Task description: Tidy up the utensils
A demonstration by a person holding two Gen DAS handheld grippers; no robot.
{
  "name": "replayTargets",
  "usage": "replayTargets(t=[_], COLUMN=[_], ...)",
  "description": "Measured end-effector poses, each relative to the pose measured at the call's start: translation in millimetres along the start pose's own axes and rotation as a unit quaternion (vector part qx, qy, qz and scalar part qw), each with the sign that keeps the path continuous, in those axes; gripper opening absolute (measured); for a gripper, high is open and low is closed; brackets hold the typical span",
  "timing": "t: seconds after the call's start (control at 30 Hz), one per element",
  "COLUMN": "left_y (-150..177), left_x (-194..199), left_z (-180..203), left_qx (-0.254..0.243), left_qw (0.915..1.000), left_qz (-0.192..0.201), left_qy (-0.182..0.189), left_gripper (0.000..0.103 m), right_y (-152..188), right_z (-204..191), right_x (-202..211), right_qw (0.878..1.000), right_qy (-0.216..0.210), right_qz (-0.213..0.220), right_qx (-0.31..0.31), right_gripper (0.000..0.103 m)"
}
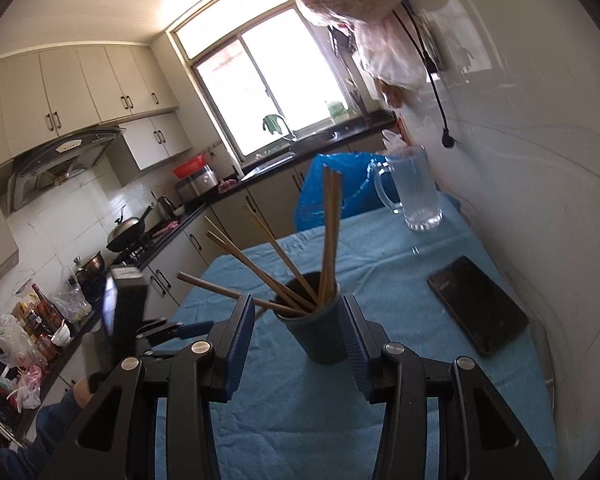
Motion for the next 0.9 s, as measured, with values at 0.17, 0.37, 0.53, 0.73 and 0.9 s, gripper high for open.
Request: replayTargets(t=[0.17,0.37,0.53,0.73,0.9], left_y=[-0.9,4.5,11.5,18.1,-17.0], left_x=[-25.8,-15.9,11.1,71.3,138.2], left_z=[1.4,-3.3,-8.9,-22.4,-8.3], left_qx=[0.016,0.034,0.047,0.107,0.129], left_qw=[0.9998,0.9988,0.9974,0.9902,0.9782], left_qz=[-0.010,0.026,0.050,0.089,0.154], left_qy=[0.006,-0.025,-0.022,0.009,0.053], left_gripper=[0.019,0.018,0.017,0.010,0.007], right_y=[5.3,8.5,10.9,9.4,4.7], right_z=[11.7,20.5,19.2,15.8,16.2], right_x=[-4.7,-7.3,-5.8,1.4,9.2], right_qw=[1.000,0.999,0.999,1.000,1.000], right_qy=[0.011,0.019,0.013,0.006,-0.001], right_qz=[-0.007,-0.014,-0.014,-0.006,0.006], right_qx=[-0.012,-0.023,-0.027,-0.023,-0.029], right_gripper=[0.048,0.048,0.048,0.048,0.048])
Point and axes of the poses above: each gripper's, at about its wrist camera, not at the fingertips, and x roughly against the way its jaws point, z to its right, y to its underside, the point moved 7 cm from there along -x, roughly the way its jaws point, and after that the axes turned 7 degrees about -x, right-handed, at the moved point
